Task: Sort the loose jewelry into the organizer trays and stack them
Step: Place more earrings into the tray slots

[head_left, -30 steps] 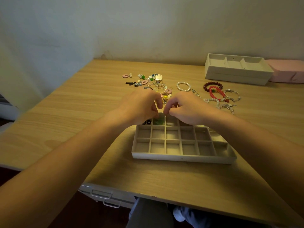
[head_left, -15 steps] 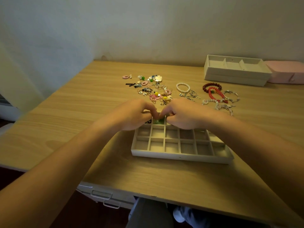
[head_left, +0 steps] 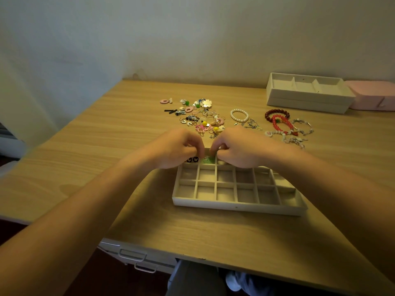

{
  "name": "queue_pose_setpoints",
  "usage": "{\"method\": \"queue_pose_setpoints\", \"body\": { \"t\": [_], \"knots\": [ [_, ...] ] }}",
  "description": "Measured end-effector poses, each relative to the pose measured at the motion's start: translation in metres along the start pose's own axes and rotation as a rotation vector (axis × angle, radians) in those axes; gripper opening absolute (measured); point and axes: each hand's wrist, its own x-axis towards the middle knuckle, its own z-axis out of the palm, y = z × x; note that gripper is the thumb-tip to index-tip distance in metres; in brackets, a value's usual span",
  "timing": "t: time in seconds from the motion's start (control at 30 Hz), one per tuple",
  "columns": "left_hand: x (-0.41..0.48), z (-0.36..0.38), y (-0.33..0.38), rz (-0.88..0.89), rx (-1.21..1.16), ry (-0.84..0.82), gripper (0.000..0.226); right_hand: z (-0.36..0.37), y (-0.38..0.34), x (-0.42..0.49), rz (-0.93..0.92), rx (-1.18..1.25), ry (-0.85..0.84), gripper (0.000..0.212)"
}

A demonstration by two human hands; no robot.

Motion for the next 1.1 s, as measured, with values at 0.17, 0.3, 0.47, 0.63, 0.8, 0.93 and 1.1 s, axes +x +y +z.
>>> {"method": "queue_pose_setpoints", "body": {
  "t": [0.17, 0.3, 0.47, 0.63, 0.8, 0.93, 1.1],
  "knots": [
    [0.002, -0.003, -0.001, 0.022, 0.038, -0.034, 0.024, -0.001, 0.002, -0.004, -0.042, 0.057, -0.004, 0.031],
    [0.003, -0.004, 0.001, 0.016, 0.109, -0.031, 0.027, 0.0, -0.002, -0.002, -0.061, -0.044, -0.029, 0.03],
    [0.006, -0.005, 0.003, 0.033, 0.176, -0.027, 0.031, 0.003, -0.001, 0.0, -0.051, -0.07, 0.005, 0.03],
    [0.004, -0.004, 0.001, 0.07, 0.269, -0.019, 0.029, 0.002, 0.002, -0.003, -0.061, -0.04, 0.029, 0.031],
    [0.005, -0.004, -0.002, 0.058, 0.037, 0.085, 0.037, -0.001, 0.006, -0.004, -0.053, 0.075, 0.112, 0.031],
    [0.009, -0.008, -0.003, -0.009, -0.112, 0.215, 0.027, -0.007, 0.012, -0.002, 0.013, 0.174, 0.225, 0.03],
    [0.028, -0.014, 0.0, -0.055, -0.166, 0.315, 0.03, -0.014, 0.021, 0.013, 0.071, 0.248, 0.324, 0.028]
  ]
}}
